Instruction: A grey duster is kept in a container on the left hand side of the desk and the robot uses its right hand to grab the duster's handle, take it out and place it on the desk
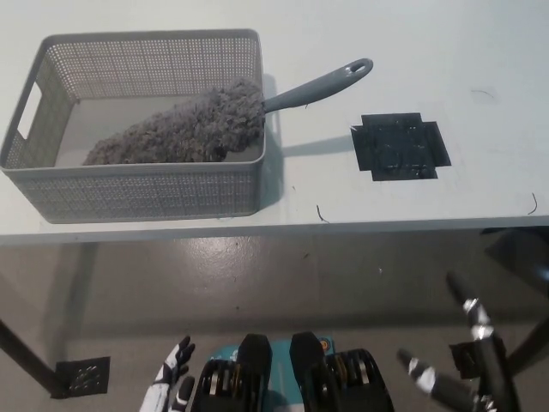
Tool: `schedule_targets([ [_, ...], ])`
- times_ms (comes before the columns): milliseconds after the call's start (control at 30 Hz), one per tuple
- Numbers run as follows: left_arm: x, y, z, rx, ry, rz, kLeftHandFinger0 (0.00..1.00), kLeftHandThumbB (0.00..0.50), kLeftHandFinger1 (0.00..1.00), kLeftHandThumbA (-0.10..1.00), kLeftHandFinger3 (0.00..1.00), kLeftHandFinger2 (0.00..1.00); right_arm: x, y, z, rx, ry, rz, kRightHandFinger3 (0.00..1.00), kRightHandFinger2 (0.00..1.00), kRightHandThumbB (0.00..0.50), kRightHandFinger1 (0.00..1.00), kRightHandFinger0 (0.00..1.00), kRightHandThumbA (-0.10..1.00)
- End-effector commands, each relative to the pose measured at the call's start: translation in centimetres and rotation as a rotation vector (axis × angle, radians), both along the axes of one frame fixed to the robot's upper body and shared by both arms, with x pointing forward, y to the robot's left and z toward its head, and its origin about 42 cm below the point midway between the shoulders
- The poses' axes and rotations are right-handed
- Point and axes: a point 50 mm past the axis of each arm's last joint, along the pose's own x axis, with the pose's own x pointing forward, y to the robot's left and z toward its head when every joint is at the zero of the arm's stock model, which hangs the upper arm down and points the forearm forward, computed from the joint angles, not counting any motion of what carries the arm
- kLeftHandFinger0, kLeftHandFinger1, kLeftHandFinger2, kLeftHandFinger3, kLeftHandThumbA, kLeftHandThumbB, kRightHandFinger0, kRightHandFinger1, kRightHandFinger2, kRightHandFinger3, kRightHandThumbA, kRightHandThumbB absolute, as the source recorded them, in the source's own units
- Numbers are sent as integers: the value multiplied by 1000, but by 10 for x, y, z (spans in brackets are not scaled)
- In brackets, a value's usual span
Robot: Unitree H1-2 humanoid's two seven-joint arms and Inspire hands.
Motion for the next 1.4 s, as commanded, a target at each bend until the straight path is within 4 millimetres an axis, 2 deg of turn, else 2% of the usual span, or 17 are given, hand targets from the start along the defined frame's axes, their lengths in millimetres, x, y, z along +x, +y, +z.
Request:
schedule_targets([
  [0,17,3,21,2,-135,-1,1000,121,1000,1000,1000,1000,11,-1,67,-3,-311,-2,1000,1000,174,1000,1000,819],
  [33,17,3,22,-2,-134,-4,1000,121,1000,1000,1000,1000,11,-1,75,-3,-330,3,1000,1000,177,1000,1000,895],
  [100,18,3,23,0,-138,-9,1000,115,1000,1000,1000,1000,12,-1,101,-6,-400,-12,1000,1000,183,1000,1000,825],
  [200,18,3,24,6,-143,-11,1000,112,1000,1000,1000,1000,16,0,132,-11,-479,-33,1000,1000,197,1000,1000,846],
  [267,14,3,21,9,-131,-7,1000,109,1000,1000,1000,1000,20,0,142,3,-494,-25,1000,1000,189,1000,1000,823],
  [367,6,4,15,6,-105,-4,1000,114,1000,1000,1000,1000,20,2,135,18,-454,-14,1000,1000,185,1000,1000,836],
  [533,1,0,10,-4,-89,6,1000,111,1000,1000,1000,1000,25,7,94,95,-315,6,1000,1000,155,1000,1000,805],
  [567,6,-1,12,-7,-96,3,1000,116,1000,1000,1000,1000,28,6,91,91,-299,3,1000,1000,156,1000,1000,822],
  [633,38,-5,27,-7,-164,-4,1000,92,1000,1000,1000,1000,46,2,95,81,-306,13,1000,1000,136,1000,1000,814],
  [767,111,-6,78,-17,-330,-30,1000,63,1000,1000,1000,1000,97,-2,135,63,-408,10,1000,1000,102,1000,1000,790],
  [833,123,-4,90,-4,-363,-22,1000,100,1000,1000,1000,1000,106,-1,141,67,-430,0,1000,1000,95,1000,1000,846],
  [900,114,-2,84,10,-359,-21,1000,60,1000,1000,1000,1000,101,1,134,79,-412,0,1000,1000,83,1000,1000,840],
  [967,104,1,77,17,-336,-22,1000,54,1000,1000,1000,1000,96,2,125,84,-395,2,1000,1000,77,1000,1000,829],
  [1000,93,3,69,21,-310,-24,1000,38,1000,1000,1000,1000,90,2,116,89,-375,3,1000,1000,92,1000,1000,817],
  [1100,86,1,60,15,-280,-23,1000,71,1000,1000,1000,1000,85,-1,108,86,-345,-10,1000,1000,113,1000,1000,801],
  [1200,86,1,60,5,-262,-26,1000,70,1000,1000,1000,1000,86,0,111,101,-341,-8,1000,1000,113,1000,1000,746],
  [1367,80,1,56,12,-256,-18,1000,86,1000,1000,1000,1000,87,2,126,49,-364,4,1000,1000,126,1000,1000,773],
])
